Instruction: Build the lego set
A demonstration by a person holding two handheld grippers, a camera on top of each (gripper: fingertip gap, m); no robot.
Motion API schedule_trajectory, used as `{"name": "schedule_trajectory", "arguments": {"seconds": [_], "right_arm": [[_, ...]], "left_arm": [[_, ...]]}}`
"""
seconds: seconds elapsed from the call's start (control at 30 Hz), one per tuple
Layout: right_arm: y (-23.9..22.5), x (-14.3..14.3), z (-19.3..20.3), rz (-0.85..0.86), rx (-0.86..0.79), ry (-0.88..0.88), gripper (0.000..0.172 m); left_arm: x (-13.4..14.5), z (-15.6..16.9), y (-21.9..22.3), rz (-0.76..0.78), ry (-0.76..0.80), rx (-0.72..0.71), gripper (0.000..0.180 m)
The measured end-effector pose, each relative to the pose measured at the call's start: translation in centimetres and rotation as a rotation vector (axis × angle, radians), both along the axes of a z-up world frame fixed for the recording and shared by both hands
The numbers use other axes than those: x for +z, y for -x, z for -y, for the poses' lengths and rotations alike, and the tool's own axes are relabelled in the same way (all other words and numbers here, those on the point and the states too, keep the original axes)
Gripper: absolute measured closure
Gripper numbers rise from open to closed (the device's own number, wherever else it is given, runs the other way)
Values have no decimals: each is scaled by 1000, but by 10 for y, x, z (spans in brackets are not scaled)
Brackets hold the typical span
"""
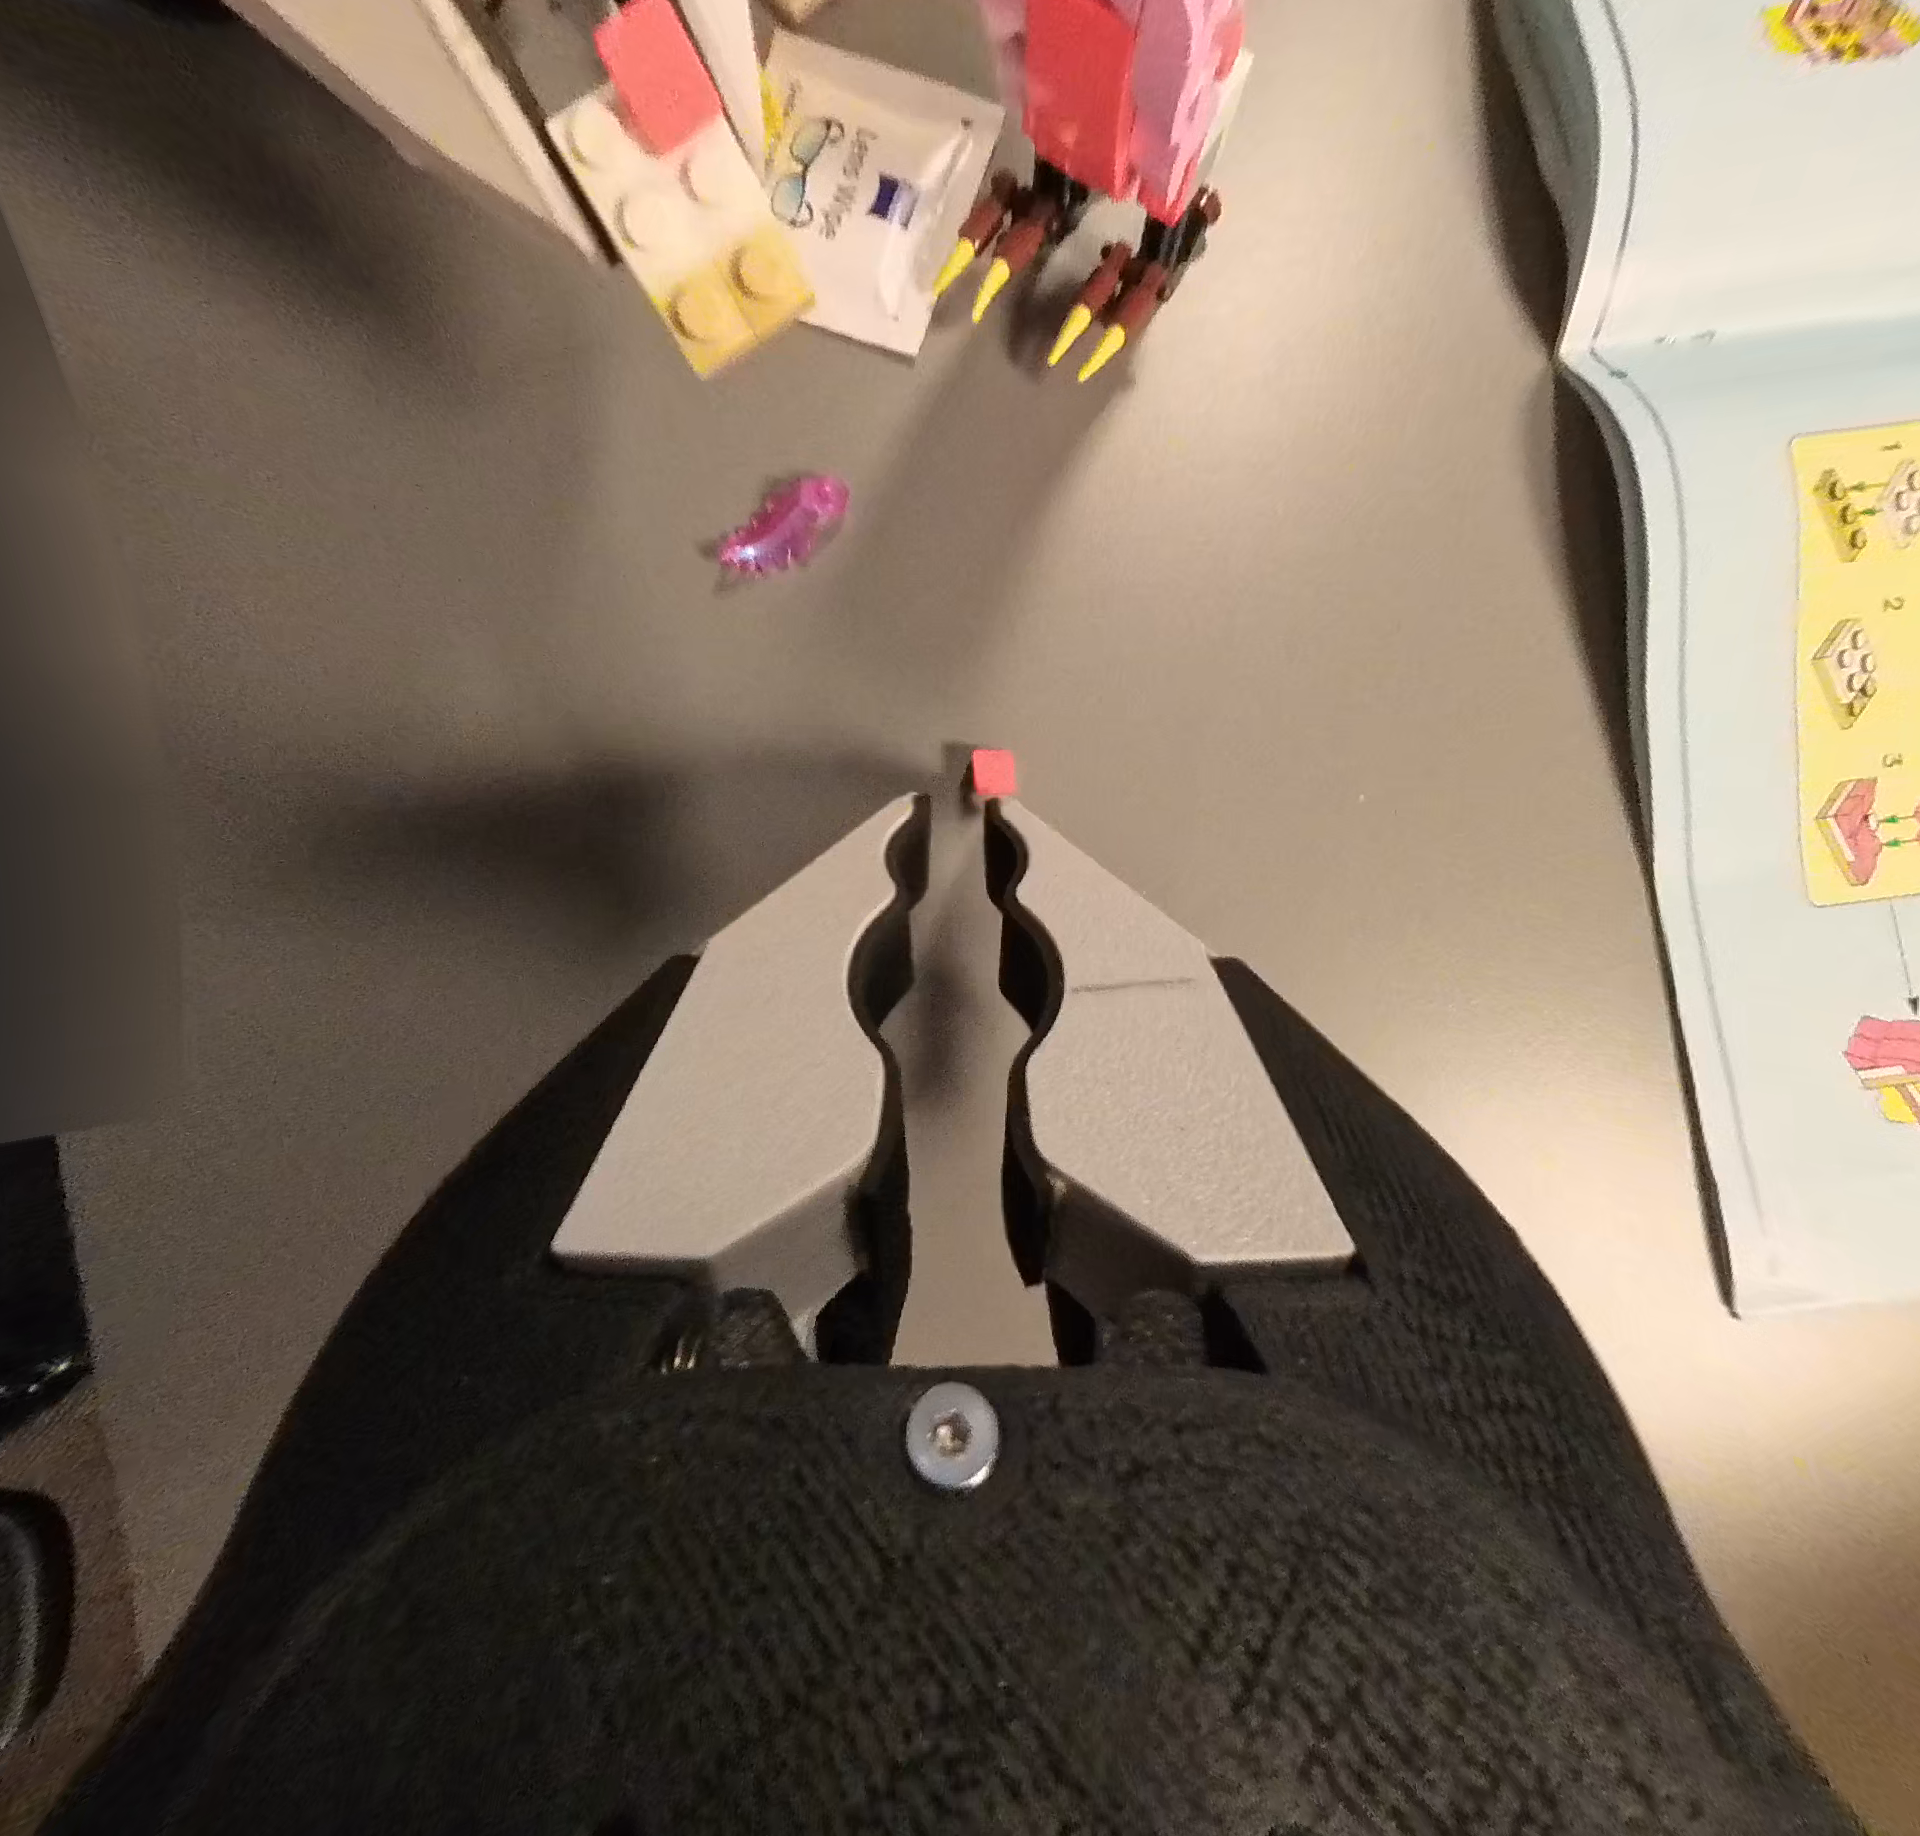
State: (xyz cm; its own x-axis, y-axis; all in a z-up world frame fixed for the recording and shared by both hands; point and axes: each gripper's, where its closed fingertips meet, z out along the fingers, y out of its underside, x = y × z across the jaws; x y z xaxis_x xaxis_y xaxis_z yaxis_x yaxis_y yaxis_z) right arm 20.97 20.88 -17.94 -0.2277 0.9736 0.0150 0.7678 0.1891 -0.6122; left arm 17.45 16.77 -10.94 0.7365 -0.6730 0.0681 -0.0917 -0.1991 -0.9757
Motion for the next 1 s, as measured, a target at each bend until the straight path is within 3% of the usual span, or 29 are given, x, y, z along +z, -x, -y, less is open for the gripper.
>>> {"name": "schedule_trajectory", "arguments": {"seconds": [0.27,0.43,0.57,1.0], "right_arm": [[8,1,19,-28,52,87,155],[12,8,7,-87,154,-67,149],[14,2,11,-65,264,-41,137],[0,-5,5,11,311,15,160]], "left_arm": [[-1,1,-2,-5,1,-10,166],[0,1,-2,5,7,-14,167],[-1,1,-2,3,9,-18,167],[-1,1,-3,11,18,-25,166]]}}
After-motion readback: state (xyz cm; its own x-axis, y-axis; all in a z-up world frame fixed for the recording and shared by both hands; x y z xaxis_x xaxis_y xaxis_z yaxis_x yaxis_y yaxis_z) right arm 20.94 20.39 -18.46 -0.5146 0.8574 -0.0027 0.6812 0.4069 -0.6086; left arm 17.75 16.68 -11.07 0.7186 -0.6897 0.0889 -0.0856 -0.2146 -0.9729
